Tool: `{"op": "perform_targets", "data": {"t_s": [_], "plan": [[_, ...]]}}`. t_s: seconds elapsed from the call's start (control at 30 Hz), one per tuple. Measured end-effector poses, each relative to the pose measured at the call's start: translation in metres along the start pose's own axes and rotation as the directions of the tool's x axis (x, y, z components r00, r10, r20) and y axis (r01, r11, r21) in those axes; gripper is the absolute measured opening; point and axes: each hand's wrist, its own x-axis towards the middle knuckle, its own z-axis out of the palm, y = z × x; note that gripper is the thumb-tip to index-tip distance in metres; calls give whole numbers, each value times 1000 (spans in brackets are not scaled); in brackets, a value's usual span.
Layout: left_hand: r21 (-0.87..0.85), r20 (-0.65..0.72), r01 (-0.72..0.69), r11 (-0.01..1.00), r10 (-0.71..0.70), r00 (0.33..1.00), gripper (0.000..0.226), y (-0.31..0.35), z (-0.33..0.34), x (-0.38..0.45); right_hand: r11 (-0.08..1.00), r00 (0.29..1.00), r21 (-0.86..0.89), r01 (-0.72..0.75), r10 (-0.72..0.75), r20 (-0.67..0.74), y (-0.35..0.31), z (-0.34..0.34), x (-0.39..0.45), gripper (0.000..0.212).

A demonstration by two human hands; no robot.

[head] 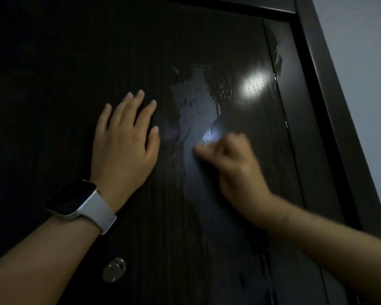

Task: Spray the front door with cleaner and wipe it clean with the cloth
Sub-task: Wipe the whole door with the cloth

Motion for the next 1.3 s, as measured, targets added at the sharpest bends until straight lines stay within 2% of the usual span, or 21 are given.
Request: {"op": "perform_targets", "data": {"t_s": [0.03,0.1,0.13,0.17,0.27,0.33,0.4,0.47,0.53,0.63,0.7,0.73,0.8,0.83,0.9,0.97,1.0,1.07,1.17,1.23,1.3], "plan": [[10,-6,4,1000,-4,1000,50,0,1,0,990,984,29,139,-141,110,-17,-3,-17,39],[19,-12,-7,1000,7,1000,49,2,1,0,941,899,76,330,-338,277,-23,-12,-31,43],[17,-9,-11,1000,11,1000,49,2,1,0,926,875,80,368,-375,306,-13,-17,-25,43],[13,-3,-11,1000,11,1000,48,1,1,0,932,886,54,359,-358,296,0,-19,-13,41],[19,1,-1,1000,1,1000,49,-1,2,-1,990,994,-112,85,-77,71,49,-17,42,38],[19,-17,-3,1000,3,1000,51,0,2,-1,974,983,-144,-176,166,-81,71,-17,75,38],[10,-24,-3,1000,4,1000,49,1,3,-1,942,949,-138,-306,291,-123,65,-8,89,36],[-3,-20,3,1000,-3,1000,49,1,2,-1,975,981,-121,-184,175,-84,34,4,78,32],[-3,-25,4,1000,-4,1000,49,0,3,-1,996,994,-49,79,-75,74,-3,7,46,33],[5,-55,2,1000,-2,999,51,0,3,-1,939,891,67,337,-341,301,-21,-7,16,46],[9,-52,2,1000,-1,999,52,0,4,-1,927,881,58,370,-370,294,0,-12,28,42],[14,-51,4,1000,-4,999,53,0,5,-1,944,918,12,329,-323,231,15,-10,40,37],[18,-56,7,1000,-6,998,53,0,5,-1,987,991,-94,127,-123,48,46,-6,71,34],[17,-59,4,1000,-3,998,53,0,5,-1,992,999,-129,-16,12,-33,58,-3,87,37],[16,-59,-3,1000,3,998,53,0,6,-1,957,965,-150,-248,229,-130,68,4,114,43],[7,-64,1,1000,-1,998,54,0,6,-1,944,951,-157,-291,267,-156,53,15,124,42],[-8,-71,10,1000,-10,997,56,0,6,-1,961,966,-141,-236,217,-138,38,18,119,39],[-49,-93,33,998,-37,995,59,-1,6,-1,995,1000,-99,-6,4,-26,5,20,88,34],[-22,-111,47,999,-49,993,58,-1,6,-1,967,943,2,253,-247,221,-17,5,44,40],[-41,-94,49,998,-52,994,58,-1,7,0,962,935,-16,271,-259,242,5,-2,56,42],[-62,-92,69,996,-74,993,58,0,8,-1,985,988,-111,131,-120,97,34,3,89,40]]}}
